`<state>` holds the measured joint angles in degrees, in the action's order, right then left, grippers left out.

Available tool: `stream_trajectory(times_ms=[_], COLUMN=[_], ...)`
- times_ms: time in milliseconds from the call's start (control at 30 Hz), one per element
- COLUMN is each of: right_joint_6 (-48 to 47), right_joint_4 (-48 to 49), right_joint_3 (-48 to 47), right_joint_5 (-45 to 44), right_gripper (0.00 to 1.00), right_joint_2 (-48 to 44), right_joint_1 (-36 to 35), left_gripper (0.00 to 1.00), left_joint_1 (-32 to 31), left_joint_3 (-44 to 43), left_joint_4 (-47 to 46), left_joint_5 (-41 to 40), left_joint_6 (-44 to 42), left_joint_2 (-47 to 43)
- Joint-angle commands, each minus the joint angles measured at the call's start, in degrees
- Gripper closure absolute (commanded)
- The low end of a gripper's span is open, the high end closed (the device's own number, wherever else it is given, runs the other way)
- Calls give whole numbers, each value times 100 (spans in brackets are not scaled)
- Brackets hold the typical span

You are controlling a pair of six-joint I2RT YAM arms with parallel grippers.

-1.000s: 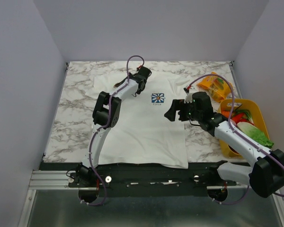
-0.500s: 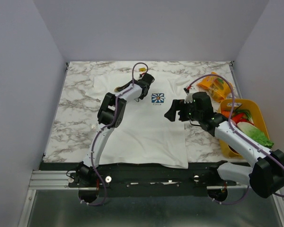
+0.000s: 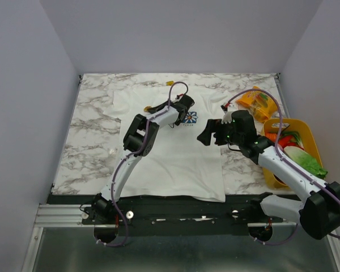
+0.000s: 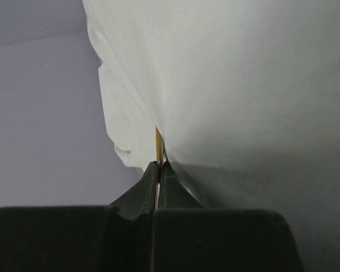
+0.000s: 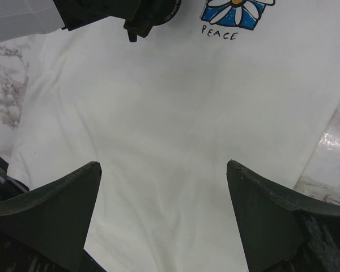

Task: Pin the brooch onto the clothing

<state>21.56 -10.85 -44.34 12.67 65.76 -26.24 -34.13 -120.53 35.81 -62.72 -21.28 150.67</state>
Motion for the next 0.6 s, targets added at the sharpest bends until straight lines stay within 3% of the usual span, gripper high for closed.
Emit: stream_trajectory(times_ms=[0, 567], right_joint_6=[-3, 94], right_joint_4=[-145, -145], right_joint_3=[57, -207], right_joint_5=[25, -238], right_gripper=[1, 0], right_joint_2=[-107, -160], right_joint_1=[22, 40], left_gripper=[100, 100], left_joint_1=[-164, -165], left_joint_3=[-102, -41], left_joint_4=[154, 154], left_joint_5=[329, 2192], left_joint_6=[334, 1476], left_joint_2=[24, -1039])
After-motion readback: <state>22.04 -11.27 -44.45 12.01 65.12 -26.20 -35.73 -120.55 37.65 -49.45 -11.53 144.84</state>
